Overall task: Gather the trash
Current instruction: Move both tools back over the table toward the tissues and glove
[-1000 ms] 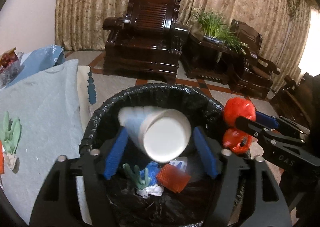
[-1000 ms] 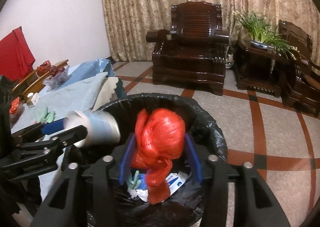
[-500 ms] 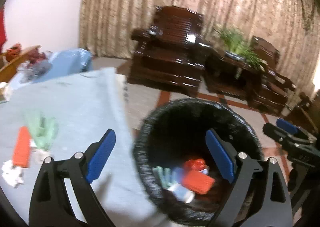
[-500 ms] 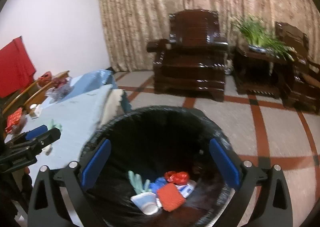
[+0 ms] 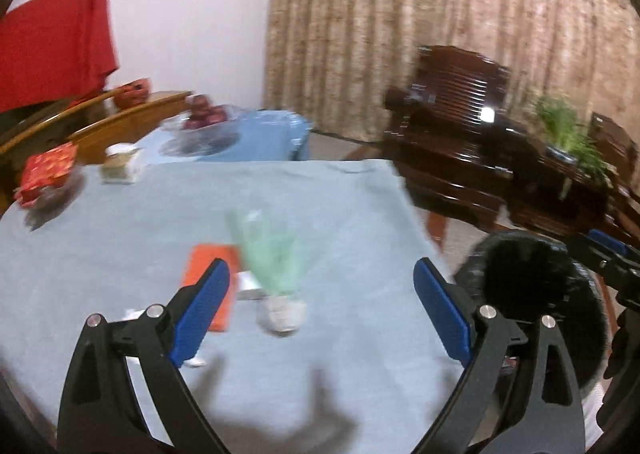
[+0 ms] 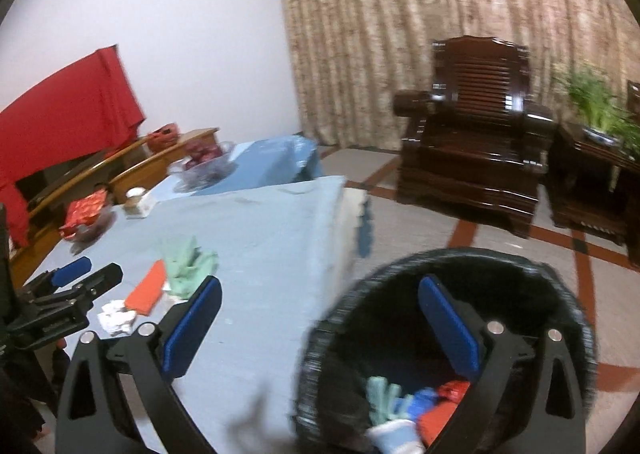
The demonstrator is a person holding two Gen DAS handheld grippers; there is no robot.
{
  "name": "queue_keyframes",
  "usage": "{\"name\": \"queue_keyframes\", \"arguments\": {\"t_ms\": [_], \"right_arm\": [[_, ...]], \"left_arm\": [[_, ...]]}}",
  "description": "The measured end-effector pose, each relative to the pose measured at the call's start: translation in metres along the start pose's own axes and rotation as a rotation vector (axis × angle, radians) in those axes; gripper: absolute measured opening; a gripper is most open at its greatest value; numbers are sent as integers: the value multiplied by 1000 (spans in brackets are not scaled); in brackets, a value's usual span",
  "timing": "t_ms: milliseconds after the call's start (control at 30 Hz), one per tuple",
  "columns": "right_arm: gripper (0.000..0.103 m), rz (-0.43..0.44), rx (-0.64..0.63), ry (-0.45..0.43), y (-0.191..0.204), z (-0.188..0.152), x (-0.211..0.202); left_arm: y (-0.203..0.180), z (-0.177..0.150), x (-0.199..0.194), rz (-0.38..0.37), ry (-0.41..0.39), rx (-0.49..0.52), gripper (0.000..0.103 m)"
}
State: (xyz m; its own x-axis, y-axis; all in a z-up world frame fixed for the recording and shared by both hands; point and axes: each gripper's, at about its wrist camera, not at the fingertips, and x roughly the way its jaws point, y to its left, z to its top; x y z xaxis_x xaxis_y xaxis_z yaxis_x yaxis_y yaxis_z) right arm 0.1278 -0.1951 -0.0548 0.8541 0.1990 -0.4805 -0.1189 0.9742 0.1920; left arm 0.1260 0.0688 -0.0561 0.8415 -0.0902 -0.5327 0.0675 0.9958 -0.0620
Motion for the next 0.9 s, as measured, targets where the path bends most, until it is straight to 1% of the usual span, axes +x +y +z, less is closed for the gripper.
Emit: {"name": "queue_keyframes", "arguments": {"t_ms": [167, 367, 500, 633, 900], "right_arm": [[97, 62, -37, 21, 42, -4, 35], [97, 107, -75, 39, 85, -14, 70], [97, 130, -110, 60, 111, -22, 93], [97, 137, -112, 97, 125, -31, 111], [96, 128, -132, 148, 142, -42, 139]], "left_arm": [[44, -9, -3, 97, 6, -34, 91], [88, -26, 6, 169, 48, -72, 91], [112, -35, 15, 188, 78, -106, 91], [132, -47, 25, 201, 114, -134, 91], [151, -63, 45, 191, 183, -175, 90]]}}
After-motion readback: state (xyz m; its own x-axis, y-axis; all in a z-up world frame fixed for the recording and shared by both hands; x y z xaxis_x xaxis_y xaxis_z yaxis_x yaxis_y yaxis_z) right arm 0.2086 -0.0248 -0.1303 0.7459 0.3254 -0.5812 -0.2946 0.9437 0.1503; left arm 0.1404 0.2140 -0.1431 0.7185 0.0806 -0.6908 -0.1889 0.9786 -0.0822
